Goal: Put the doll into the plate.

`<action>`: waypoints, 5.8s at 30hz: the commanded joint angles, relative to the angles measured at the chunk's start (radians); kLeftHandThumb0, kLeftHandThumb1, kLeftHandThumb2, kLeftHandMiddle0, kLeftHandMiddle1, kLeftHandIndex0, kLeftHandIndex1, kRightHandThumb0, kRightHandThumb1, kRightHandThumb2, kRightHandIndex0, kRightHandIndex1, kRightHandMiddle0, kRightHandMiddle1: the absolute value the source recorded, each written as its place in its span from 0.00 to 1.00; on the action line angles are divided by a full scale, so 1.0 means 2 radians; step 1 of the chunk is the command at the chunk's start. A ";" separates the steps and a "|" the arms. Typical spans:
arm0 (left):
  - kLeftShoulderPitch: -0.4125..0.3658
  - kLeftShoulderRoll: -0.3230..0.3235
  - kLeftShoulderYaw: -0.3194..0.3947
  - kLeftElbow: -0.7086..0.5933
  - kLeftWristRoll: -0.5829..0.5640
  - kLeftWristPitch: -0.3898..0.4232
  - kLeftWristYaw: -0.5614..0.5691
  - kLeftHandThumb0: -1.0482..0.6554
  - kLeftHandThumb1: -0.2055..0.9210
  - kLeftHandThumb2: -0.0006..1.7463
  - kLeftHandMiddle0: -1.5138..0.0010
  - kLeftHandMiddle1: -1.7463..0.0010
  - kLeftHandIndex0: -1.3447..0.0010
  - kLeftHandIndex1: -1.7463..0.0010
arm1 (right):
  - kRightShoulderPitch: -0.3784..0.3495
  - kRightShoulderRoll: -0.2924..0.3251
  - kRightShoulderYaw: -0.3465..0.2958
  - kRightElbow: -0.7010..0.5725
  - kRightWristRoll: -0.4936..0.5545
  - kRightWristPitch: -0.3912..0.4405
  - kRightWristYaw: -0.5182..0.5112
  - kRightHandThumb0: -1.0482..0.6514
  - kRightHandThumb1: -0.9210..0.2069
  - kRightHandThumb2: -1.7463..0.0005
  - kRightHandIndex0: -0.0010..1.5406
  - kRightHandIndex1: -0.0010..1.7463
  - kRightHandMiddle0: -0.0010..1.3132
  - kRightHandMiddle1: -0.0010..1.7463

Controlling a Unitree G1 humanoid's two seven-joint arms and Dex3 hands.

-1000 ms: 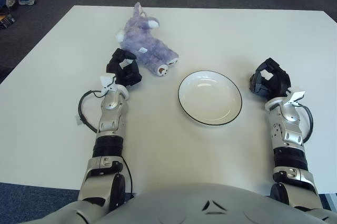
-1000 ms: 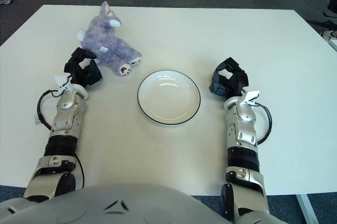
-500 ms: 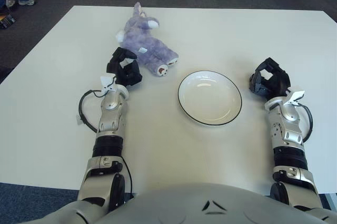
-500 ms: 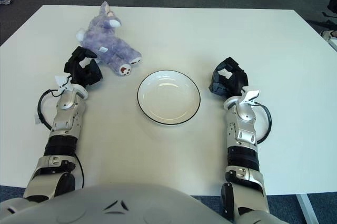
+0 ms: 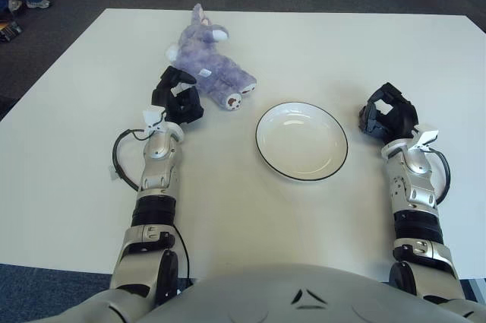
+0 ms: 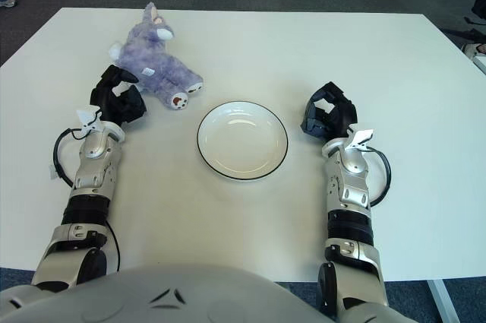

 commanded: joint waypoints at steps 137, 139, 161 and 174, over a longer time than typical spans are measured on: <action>-0.095 0.370 -0.219 0.042 0.630 -0.082 0.344 0.09 0.90 0.25 1.00 1.00 1.00 0.87 | -0.026 0.010 0.008 0.038 0.001 0.004 -0.023 0.34 0.52 0.26 0.83 1.00 0.46 1.00; -0.103 0.368 -0.226 0.050 0.632 -0.082 0.353 0.10 0.89 0.25 1.00 1.00 1.00 0.84 | -0.026 0.011 0.008 0.035 0.001 0.008 -0.024 0.34 0.52 0.26 0.83 1.00 0.46 1.00; -0.150 0.347 -0.274 0.090 0.607 -0.101 0.357 0.15 0.84 0.27 0.94 0.98 1.00 0.77 | -0.024 0.017 0.005 0.018 0.005 0.028 -0.029 0.34 0.52 0.26 0.83 1.00 0.46 1.00; -0.183 0.326 -0.294 0.124 0.591 -0.115 0.322 0.16 0.83 0.31 0.97 1.00 1.00 0.80 | -0.021 0.016 0.006 0.014 0.003 0.030 -0.027 0.34 0.52 0.26 0.83 1.00 0.46 1.00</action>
